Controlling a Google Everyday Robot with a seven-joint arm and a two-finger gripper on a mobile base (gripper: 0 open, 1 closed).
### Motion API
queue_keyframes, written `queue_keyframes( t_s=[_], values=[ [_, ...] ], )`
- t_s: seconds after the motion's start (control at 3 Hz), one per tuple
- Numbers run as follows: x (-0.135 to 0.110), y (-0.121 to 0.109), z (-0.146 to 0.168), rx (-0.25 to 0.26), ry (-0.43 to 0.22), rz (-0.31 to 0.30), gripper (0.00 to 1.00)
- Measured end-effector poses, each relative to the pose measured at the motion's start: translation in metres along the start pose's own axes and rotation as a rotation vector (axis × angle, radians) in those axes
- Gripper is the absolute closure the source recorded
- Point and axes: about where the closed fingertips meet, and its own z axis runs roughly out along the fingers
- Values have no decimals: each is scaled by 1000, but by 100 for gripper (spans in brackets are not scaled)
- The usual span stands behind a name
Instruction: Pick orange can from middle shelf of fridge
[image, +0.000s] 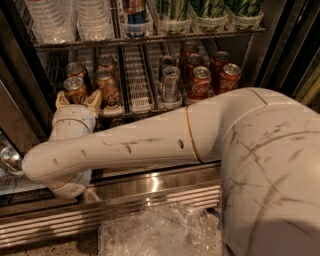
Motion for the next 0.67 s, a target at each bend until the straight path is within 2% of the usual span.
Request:
queue_keyframes(
  t_s=[0.33,0.67],
  values=[
    [-3,13,4,-17,-4,-4,24],
    [1,14,6,-7,6,-9,26]
  ],
)
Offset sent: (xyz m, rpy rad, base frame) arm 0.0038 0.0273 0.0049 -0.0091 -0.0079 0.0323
